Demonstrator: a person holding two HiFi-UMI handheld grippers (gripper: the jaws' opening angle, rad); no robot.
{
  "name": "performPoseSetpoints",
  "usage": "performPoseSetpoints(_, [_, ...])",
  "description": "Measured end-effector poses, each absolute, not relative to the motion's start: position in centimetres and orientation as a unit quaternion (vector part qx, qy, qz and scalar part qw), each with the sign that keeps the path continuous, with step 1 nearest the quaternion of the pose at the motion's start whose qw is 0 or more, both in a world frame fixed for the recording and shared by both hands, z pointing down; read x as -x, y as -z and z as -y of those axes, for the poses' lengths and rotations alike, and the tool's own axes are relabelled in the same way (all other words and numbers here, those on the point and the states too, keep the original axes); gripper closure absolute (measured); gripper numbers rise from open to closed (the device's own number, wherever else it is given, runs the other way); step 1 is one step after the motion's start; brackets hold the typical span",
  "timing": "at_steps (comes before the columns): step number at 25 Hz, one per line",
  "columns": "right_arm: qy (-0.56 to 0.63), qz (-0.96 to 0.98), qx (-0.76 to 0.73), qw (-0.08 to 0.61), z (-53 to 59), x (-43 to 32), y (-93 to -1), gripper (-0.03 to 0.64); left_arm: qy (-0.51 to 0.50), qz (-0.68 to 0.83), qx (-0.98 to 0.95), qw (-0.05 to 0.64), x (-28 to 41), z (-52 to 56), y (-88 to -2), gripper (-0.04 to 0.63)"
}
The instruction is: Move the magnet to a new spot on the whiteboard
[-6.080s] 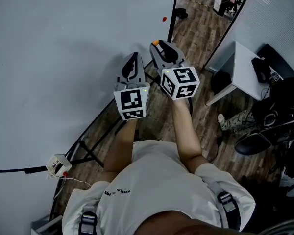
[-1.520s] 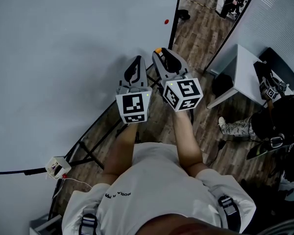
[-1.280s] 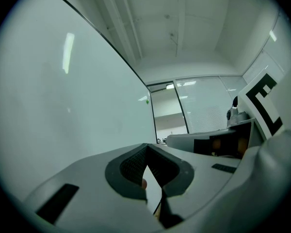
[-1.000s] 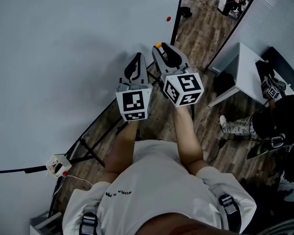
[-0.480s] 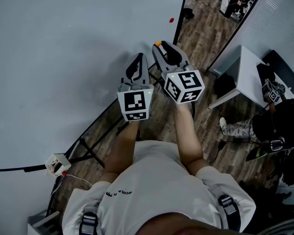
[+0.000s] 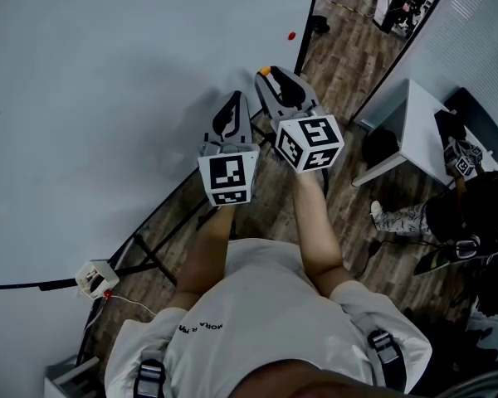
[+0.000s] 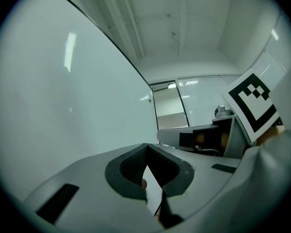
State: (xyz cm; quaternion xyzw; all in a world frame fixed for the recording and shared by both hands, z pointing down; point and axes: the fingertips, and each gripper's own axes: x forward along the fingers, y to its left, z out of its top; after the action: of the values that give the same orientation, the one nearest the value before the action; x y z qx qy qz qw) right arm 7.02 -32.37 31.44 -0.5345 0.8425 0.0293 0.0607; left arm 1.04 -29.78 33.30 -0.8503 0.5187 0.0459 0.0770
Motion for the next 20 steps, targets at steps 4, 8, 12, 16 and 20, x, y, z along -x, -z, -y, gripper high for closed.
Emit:
performPoseSetpoints(4, [-0.030, -0.846, 0.529, 0.062, 32.9, -6.6, -31.2, 0.489, -0.046, -0.520, 0.849, 0.076, -0.8, 30.0, -33.4, 0.594])
performPoseSetpoints(8, [-0.030, -0.850, 0.522, 0.058, 33.3, -6.0, -31.3, 0.489, -0.048, -0.522, 0.848, 0.077, -0.5, 30.0, -33.3, 0.594])
performPoseSetpoints(12, [-0.031, -0.854, 0.516, 0.057, 33.6, -5.7, -31.2, 0.489, -0.049, -0.525, 0.846, 0.077, -0.3, 30.0, -33.1, 0.594])
performPoseSetpoints(16, [-0.035, -0.856, 0.513, 0.053, 34.1, -5.4, -30.9, 0.489, -0.049, -0.527, 0.845, 0.078, -0.2, 30.1, -33.1, 0.594])
performPoseSetpoints(20, [-0.036, -0.857, 0.511, 0.056, 34.5, -5.1, -30.8, 0.489, -0.049, -0.529, 0.844, 0.079, 0.1, 30.3, -33.2, 0.594])
